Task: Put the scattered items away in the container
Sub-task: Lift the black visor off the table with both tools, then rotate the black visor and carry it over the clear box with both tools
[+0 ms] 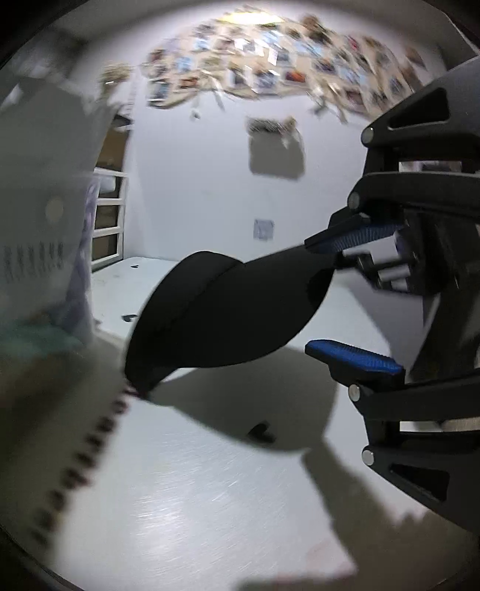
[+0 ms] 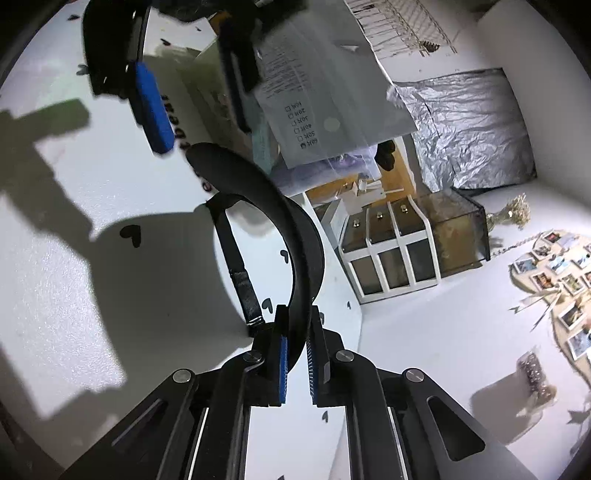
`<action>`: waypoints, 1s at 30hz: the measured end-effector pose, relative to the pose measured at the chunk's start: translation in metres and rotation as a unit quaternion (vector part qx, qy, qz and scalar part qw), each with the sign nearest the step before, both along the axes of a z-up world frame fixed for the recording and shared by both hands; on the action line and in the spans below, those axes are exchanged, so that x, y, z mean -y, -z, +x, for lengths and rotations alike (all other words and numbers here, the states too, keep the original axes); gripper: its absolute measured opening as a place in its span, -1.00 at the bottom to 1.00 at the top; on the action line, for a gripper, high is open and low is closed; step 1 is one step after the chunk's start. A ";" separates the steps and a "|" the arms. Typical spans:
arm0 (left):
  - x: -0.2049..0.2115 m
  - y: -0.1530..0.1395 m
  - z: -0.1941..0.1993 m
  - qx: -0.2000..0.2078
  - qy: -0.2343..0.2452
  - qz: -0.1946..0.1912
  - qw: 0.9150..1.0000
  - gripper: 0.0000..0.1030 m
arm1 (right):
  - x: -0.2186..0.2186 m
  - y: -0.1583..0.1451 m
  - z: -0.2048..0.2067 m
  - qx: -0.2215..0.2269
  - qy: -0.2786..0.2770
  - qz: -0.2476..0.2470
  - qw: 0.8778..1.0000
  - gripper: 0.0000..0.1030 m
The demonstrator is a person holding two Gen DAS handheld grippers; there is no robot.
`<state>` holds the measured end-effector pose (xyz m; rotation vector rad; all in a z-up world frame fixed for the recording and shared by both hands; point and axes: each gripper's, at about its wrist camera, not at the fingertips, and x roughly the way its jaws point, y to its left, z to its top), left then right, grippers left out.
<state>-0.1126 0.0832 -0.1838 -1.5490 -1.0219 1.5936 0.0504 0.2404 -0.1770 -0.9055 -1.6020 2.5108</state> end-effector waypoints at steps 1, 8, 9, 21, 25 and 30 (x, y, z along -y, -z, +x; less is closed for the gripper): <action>0.000 -0.011 0.000 -0.041 0.013 -0.041 0.998 0.02 | -0.001 -0.002 -0.001 0.004 0.001 -0.007 1.000 -0.83; -0.043 -0.045 0.061 -0.408 0.165 -0.284 0.852 0.03 | -0.005 -0.014 -0.011 0.018 0.006 -0.035 0.999 -0.84; -0.050 -0.049 0.072 -0.456 0.186 -0.314 0.812 0.03 | -0.005 -0.015 -0.012 0.020 0.005 -0.035 0.999 -0.84; -0.099 -0.031 0.116 -0.693 0.285 -0.415 0.516 0.02 | -0.015 -0.019 -0.014 0.033 -0.018 -0.036 0.999 -0.85; -0.103 -0.025 0.108 -0.699 0.308 -0.414 0.494 -0.33 | -0.022 -0.020 -0.015 0.036 -0.026 -0.038 0.998 -0.85; -0.110 -0.017 0.104 -0.707 0.329 -0.412 0.471 -0.69 | -0.029 -0.025 -0.018 0.037 -0.035 -0.046 0.998 -0.85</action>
